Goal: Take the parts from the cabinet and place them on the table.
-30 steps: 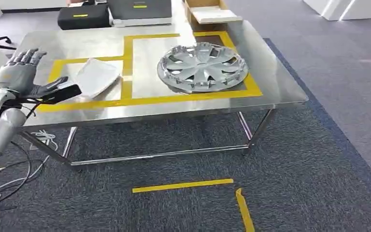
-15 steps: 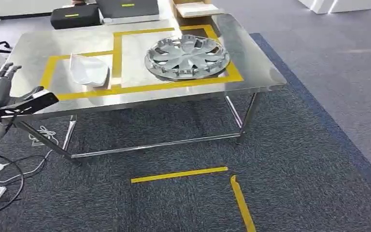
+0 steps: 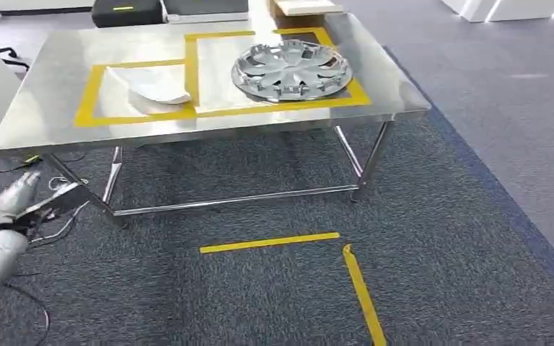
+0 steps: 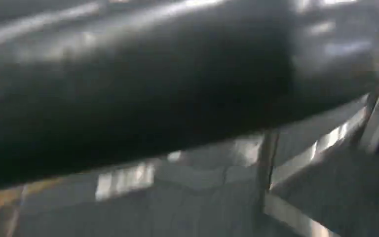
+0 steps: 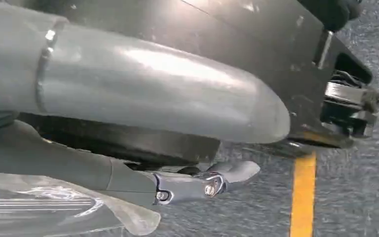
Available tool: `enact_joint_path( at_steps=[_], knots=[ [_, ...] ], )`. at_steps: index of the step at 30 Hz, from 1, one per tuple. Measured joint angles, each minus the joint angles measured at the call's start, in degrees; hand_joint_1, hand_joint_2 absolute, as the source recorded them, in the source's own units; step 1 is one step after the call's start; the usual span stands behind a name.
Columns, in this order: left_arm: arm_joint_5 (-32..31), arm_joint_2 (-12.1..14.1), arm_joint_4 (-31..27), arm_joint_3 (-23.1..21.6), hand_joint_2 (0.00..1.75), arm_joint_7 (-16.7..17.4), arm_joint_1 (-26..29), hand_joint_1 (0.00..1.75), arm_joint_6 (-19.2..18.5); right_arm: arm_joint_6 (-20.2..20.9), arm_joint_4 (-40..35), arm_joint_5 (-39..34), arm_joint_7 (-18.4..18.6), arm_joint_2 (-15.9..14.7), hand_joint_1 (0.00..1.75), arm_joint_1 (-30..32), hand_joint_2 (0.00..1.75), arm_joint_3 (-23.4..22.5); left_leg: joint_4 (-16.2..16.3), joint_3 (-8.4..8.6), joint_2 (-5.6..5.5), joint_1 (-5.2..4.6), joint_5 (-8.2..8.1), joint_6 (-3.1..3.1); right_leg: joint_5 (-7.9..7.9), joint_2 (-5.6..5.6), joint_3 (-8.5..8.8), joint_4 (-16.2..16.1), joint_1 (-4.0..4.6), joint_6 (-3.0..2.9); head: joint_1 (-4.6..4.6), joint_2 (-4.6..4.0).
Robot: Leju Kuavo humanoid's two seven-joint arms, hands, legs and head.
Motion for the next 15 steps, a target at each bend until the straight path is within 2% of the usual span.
enact_joint_path(
  at_steps=[1,2,3,4,5,6,7,8,10,11,12,13,14,15],
  knots=[
    [3.5,-1.1,1.0,2.4,0.00,-1.7,3.0,0.00,0.0,0.6,0.0,0.1,-1.2,-0.4,0.00,0.3,0.00,0.0,0.1,-1.02,0.30,-0.05,0.65,0.01,-1.34,-0.03,-0.30,3.8,0.00,0.11,0.04,0.00],
    [7.4,-2.8,2.5,5.6,0.00,-4.0,6.4,0.00,0.0,1.2,0.0,0.2,-2.3,-1.0,0.00,0.8,0.00,0.0,0.2,-2.20,0.52,-0.11,1.42,-0.03,-0.41,-0.06,0.20,6.4,0.01,0.15,0.02,0.00],
    [9.4,-4.2,3.6,7.8,0.00,-5.5,9.0,0.00,0.0,1.2,0.0,0.2,-2.6,-1.2,0.00,1.4,0.00,0.0,0.4,-3.16,0.59,-0.13,1.99,-0.06,1.75,-0.06,1.66,6.3,0.02,0.16,0.00,0.00],
    [10.5,-5.7,4.8,9.6,0.00,-6.7,11.5,0.00,0.1,1.2,0.0,0.1,-2.8,-1.4,0.00,1.9,0.00,0.0,0.6,-4.11,0.61,-0.12,2.55,-0.15,4.13,-0.07,4.25,4.2,0.06,0.09,0.02,0.00],
    [11.1,-6.5,5.7,11.3,0.00,-7.4,13.5,0.00,0.2,1.0,0.0,0.0,-2.9,-1.5,0.00,2.2,0.00,0.0,0.8,-4.93,0.60,-0.10,3.06,-0.27,5.46,-0.02,7.68,0.3,0.09,-0.03,0.07,0.02],
    [12.0,-7.6,6.4,12.8,0.00,-7.6,15.0,0.00,0.1,1.0,0.0,0.0,-3.0,-1.7,0.00,2.3,0.00,0.0,1.1,-5.31,0.50,-0.09,3.66,-0.46,4.69,0.23,12.14,-5.4,0.09,-0.27,0.02,0.00],
    [13.1,-8.4,6.9,14.2,0.00,-7.5,16.2,0.00,0.1,1.0,-0.1,0.0,-2.9,-1.9,0.00,2.2,0.00,0.0,1.3,-5.77,0.30,-0.28,4.04,-0.75,2.25,0.43,16.51,-11.5,0.32,-0.46,0.09,0.00],
    [14.4,-9.4,7.7,15.8,0.00,-7.4,17.2,0.00,0.3,1.2,-0.1,-0.2,-2.6,-2.1,0.00,2.2,0.00,0.0,1.4,-5.89,0.19,-0.28,4.74,-0.98,0.96,0.37,18.15,-14.6,0.30,-0.77,-0.04,0.02],
    [15.8,-11.5,9.9,19.6,0.00,-7.3,19.5,0.00,1.7,1.7,-0.1,-0.7,-1.7,-2.6,0.00,2.4,0.00,0.0,0.7,-5.67,0.16,-0.10,6.07,-1.53,1.60,0.33,17.11,-13.9,0.53,-1.22,0.15,0.02],
    [15.7,-12.4,10.9,20.7,0.00,-7.2,21.1,0.00,1.8,1.9,-0.1,-1.1,-1.4,-2.9,0.00,2.8,0.00,-0.1,0.5,-5.73,0.06,-0.23,6.62,-1.95,2.44,0.25,16.75,-14.1,0.28,-1.76,0.11,0.00],
    [14.7,-13.3,12.2,21.6,0.00,-7.2,22.9,0.00,1.7,2.3,-0.1,-1.6,-1.0,-3.1,0.00,3.0,0.00,-0.2,1.1,-6.15,-0.43,0.03,4.48,-2.27,3.21,-0.08,16.12,-14.1,-0.01,-2.20,-0.02,0.00],
    [13.7,-14.4,13.1,21.8,0.00,-7.1,24.3,0.00,1.7,2.3,-0.1,-2.1,-0.7,-3.4,0.00,3.3,0.00,-0.5,3.2,-6.73,-0.58,0.05,0.78,-2.48,3.77,-0.11,15.43,-14.1,-0.02,-2.74,-0.29,0.02],
    [12.5,-15.3,14.0,21.8,0.00,-6.8,25.5,0.00,1.7,2.4,-0.1,-2.4,-0.6,-3.7,0.00,3.5,0.00,-0.8,7.4,-7.63,-0.65,0.28,-3.87,-2.73,4.49,-0.41,14.60,-14.1,0.06,-2.86,-0.64,0.00],
    [10.7,-16.0,14.7,21.8,0.00,-5.8,26.1,0.00,1.7,2.5,-0.1,-2.6,-0.4,-3.8,0.00,3.5,0.00,-1.0,11.9,-8.39,-0.66,0.41,-7.14,-2.92,5.15,-0.62,13.72,-14.0,0.20,-2.92,-0.52,0.00]
  ],
)
